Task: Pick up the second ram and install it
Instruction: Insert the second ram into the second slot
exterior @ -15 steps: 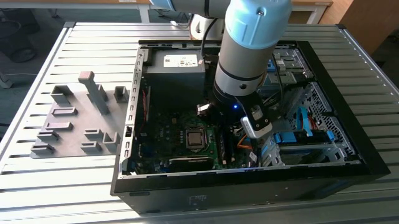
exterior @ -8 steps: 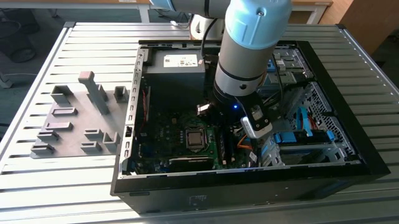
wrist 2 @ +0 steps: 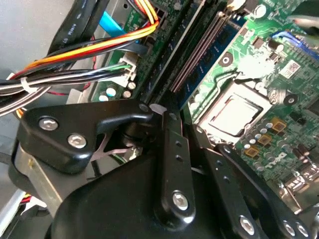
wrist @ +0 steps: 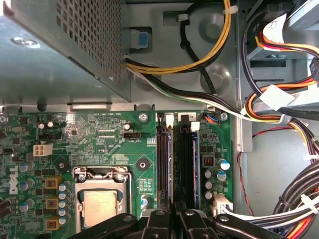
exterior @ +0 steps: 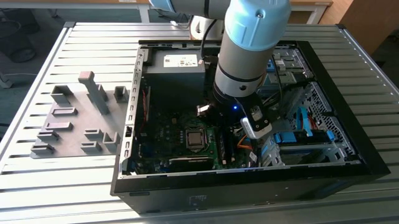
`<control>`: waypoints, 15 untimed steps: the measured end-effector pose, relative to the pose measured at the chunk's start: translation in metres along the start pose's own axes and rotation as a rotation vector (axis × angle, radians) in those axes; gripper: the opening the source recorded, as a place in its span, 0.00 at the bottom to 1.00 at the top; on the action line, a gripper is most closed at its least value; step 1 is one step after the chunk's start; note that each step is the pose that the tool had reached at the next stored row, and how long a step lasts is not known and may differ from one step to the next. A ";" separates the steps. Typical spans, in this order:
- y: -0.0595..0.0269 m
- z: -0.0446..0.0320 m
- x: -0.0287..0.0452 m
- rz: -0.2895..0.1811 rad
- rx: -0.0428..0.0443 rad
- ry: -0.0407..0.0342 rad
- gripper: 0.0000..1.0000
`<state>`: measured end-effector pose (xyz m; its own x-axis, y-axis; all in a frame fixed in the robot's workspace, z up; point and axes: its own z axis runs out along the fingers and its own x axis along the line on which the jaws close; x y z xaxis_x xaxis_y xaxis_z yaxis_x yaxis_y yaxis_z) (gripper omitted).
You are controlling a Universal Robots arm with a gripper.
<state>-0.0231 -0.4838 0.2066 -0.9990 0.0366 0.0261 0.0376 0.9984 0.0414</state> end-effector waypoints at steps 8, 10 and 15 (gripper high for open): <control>0.0001 -0.0016 0.0000 -0.002 0.0006 0.0000 0.14; 0.0001 -0.0020 0.0000 -0.002 0.0002 -0.0001 0.14; 0.0001 -0.0022 0.0001 -0.004 0.0008 0.0001 0.14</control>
<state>-0.0231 -0.4838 0.2088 -0.9991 0.0329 0.0261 0.0339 0.9986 0.0407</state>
